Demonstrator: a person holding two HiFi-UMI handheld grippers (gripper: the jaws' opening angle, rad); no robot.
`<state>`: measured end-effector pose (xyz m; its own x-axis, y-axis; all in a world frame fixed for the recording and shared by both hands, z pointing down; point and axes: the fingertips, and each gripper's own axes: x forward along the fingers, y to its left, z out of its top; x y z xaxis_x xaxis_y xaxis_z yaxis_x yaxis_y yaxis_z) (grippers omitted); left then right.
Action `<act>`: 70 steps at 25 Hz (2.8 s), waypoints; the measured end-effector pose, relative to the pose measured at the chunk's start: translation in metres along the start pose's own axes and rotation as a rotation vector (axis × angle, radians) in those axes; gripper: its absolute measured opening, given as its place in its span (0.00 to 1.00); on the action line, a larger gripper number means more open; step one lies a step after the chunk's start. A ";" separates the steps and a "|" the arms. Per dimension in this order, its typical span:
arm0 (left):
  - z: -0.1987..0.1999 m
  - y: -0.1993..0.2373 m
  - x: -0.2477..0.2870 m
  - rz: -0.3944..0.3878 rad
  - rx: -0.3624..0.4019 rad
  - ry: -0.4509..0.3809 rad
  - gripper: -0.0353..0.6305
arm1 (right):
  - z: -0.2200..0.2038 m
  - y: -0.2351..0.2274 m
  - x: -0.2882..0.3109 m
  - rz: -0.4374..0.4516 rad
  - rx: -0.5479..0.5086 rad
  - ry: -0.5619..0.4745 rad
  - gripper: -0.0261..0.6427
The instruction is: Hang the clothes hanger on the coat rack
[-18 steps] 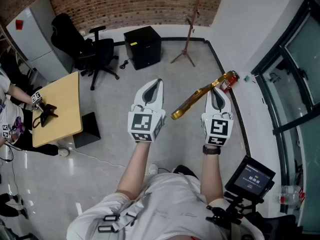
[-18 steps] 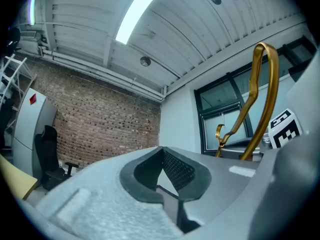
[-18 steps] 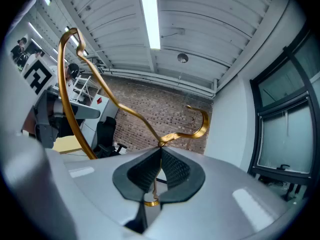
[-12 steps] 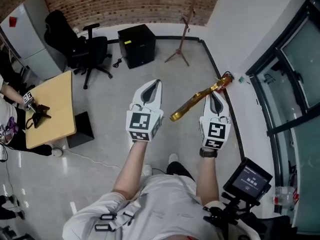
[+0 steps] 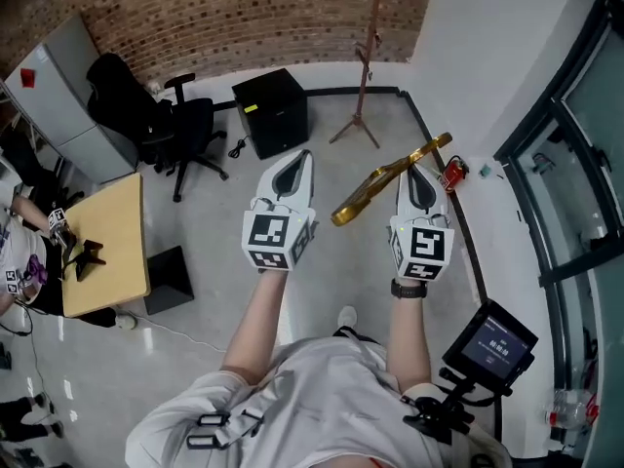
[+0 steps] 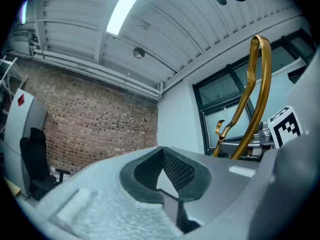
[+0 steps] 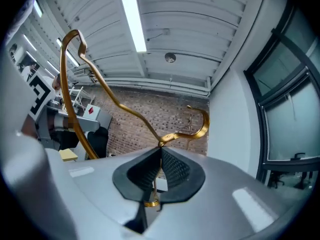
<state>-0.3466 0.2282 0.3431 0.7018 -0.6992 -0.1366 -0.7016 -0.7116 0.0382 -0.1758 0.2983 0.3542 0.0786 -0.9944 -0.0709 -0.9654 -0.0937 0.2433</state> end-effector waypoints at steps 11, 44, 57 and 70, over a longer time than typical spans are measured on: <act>0.008 -0.064 0.139 -0.028 0.059 -0.073 0.05 | -0.022 -0.119 0.069 -0.001 0.037 -0.046 0.06; -0.103 0.069 0.492 -0.073 -0.025 -0.017 0.05 | -0.104 -0.207 0.416 0.099 0.040 0.040 0.05; -0.144 0.080 0.667 -0.097 -0.006 0.015 0.05 | -0.160 -0.297 0.566 0.101 0.030 0.043 0.06; -0.124 0.127 0.847 0.084 0.043 -0.042 0.05 | -0.159 -0.385 0.746 0.234 -0.049 -0.040 0.05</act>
<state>0.1742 -0.4629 0.3551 0.6348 -0.7524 -0.1759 -0.7632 -0.6460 0.0088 0.2941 -0.4154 0.3614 -0.1569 -0.9866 -0.0450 -0.9428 0.1360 0.3043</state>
